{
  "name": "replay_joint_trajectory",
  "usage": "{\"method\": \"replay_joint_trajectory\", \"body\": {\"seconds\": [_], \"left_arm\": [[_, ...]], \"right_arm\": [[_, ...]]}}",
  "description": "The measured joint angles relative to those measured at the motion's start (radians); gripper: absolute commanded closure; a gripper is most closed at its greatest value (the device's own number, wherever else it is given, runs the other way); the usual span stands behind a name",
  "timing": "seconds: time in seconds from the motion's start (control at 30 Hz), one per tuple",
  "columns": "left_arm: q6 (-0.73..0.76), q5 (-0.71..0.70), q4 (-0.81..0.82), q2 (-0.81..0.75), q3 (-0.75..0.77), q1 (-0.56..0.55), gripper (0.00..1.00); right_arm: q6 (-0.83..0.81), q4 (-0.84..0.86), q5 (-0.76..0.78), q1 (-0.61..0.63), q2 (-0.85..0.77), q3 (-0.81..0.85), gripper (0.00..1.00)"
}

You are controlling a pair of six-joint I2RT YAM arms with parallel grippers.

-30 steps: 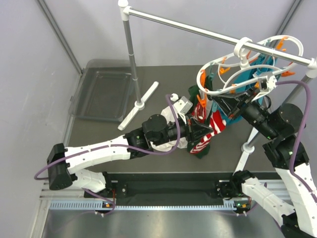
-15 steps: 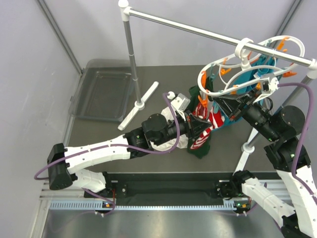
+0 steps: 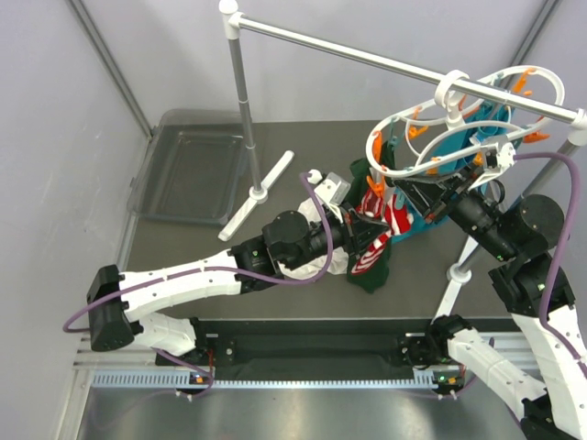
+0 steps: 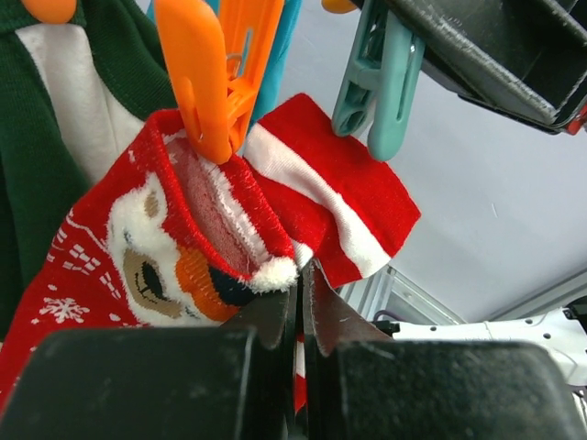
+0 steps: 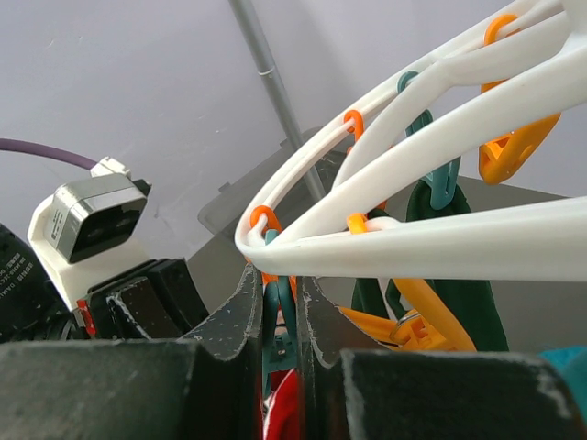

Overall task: Clip the socks to the hanger
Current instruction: Clamp the sock onto the hanger.

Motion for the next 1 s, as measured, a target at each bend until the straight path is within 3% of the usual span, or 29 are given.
{"method": "replay_joint_trajectory", "body": {"seconds": [1.0], "left_arm": [[-0.005, -0.016, 0.032, -0.029, -0.026, 0.0, 1.0]], "right_arm": [[0.0, 0.0, 0.002, 0.0, -0.002, 0.0, 1.0]]}}
